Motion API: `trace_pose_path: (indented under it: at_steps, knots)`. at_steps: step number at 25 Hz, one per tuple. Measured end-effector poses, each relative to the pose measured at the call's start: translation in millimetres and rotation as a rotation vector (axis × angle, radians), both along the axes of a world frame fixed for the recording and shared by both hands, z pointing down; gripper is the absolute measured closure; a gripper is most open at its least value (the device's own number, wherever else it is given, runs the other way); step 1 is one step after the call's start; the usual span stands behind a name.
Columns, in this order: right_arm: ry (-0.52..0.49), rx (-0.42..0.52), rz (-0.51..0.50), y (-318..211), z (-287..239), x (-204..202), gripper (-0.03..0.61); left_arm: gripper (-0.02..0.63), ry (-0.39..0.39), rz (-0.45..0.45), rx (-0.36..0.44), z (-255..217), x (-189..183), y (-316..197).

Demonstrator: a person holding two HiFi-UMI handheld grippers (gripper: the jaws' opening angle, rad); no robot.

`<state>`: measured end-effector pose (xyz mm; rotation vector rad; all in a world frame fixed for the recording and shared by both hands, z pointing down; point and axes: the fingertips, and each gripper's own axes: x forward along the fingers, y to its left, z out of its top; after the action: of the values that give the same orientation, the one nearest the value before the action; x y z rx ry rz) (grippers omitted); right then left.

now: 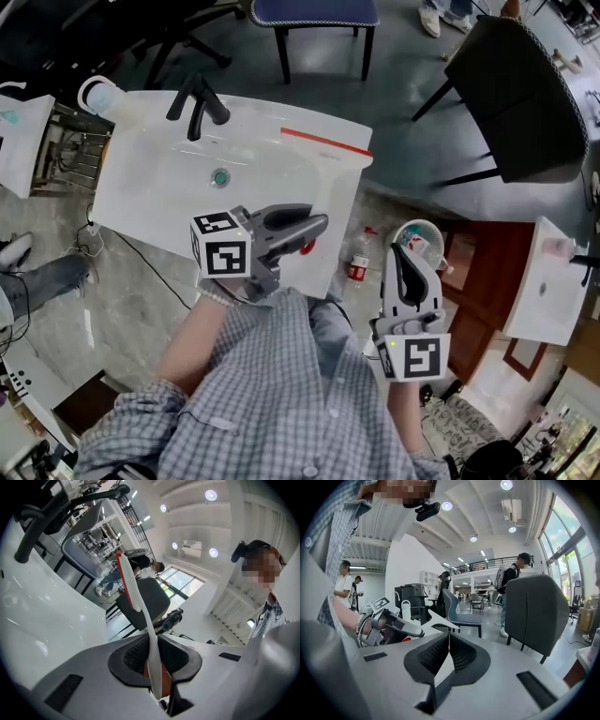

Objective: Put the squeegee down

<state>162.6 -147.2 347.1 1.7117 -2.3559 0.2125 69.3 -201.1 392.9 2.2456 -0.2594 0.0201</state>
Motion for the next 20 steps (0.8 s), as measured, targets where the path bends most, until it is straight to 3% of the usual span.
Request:
trace_pose_path:
  at_steps: [20]
  knots:
    - [-0.017,-0.061,-0.020,-20,22,18,0.569,0.555,0.044,-0.011,-0.208,55,30,-55]
